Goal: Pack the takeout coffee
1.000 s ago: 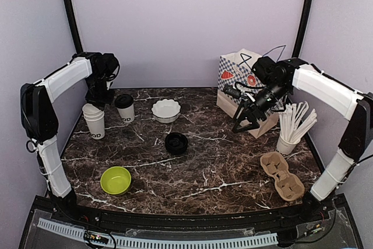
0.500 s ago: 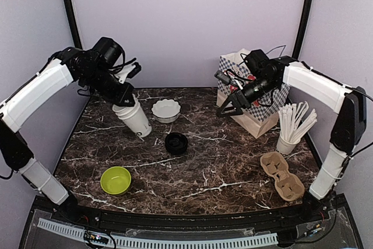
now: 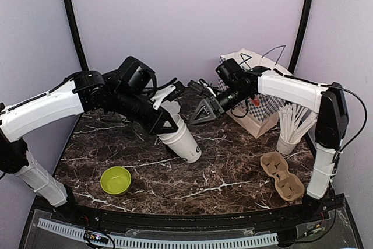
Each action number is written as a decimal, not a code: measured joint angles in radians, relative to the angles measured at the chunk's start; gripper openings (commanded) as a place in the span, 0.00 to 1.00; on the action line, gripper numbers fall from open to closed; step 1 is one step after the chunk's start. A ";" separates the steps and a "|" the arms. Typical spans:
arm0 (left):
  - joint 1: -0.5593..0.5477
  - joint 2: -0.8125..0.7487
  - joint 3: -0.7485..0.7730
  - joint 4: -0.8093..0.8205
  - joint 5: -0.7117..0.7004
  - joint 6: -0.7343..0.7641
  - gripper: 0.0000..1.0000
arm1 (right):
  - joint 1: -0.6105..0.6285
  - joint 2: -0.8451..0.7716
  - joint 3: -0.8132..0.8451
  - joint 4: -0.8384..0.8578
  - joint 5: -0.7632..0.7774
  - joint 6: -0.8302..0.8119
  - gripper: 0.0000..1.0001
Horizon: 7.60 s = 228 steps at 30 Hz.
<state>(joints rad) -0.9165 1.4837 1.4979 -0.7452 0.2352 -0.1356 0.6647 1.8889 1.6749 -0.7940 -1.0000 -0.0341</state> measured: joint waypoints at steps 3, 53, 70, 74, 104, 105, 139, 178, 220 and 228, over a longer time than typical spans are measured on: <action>-0.042 0.000 -0.034 0.064 -0.014 -0.021 0.00 | 0.001 0.000 -0.024 0.040 -0.036 0.053 0.99; -0.206 0.147 0.083 -0.045 -0.290 0.016 0.00 | -0.051 -0.116 -0.191 -0.103 0.180 -0.291 0.99; -0.210 -0.023 -0.377 0.073 -0.271 0.020 0.00 | 0.280 -0.387 -0.666 0.041 0.690 -0.639 0.99; -0.216 0.005 -0.375 0.097 -0.259 0.020 0.12 | 0.323 -0.367 -0.675 0.052 0.749 -0.651 0.99; -0.171 -0.111 -0.191 0.146 -0.287 0.047 0.48 | 0.309 -0.333 -0.620 -0.008 0.677 -0.689 0.68; -0.160 -0.111 -0.189 0.153 -0.280 0.047 0.48 | 0.296 -0.333 -0.604 -0.022 0.662 -0.690 0.68; -0.111 0.023 -0.026 0.415 0.034 0.188 0.47 | -0.063 -0.326 -0.181 -0.092 0.158 -0.528 0.74; 0.274 0.142 0.202 -0.384 -0.447 0.055 0.00 | -0.063 -0.413 -0.313 -0.086 0.198 -0.550 0.98; 0.857 0.517 0.303 -0.216 -0.325 0.163 0.41 | -0.063 -0.436 -0.375 -0.072 0.287 -0.552 0.96; 0.848 0.498 0.337 -0.249 -0.372 0.134 0.48 | -0.063 -0.428 -0.370 -0.080 0.286 -0.552 0.96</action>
<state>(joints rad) -0.0689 1.9816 1.8351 -0.9939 -0.1368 -0.0021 0.6018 1.4605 1.3048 -0.8738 -0.7139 -0.5861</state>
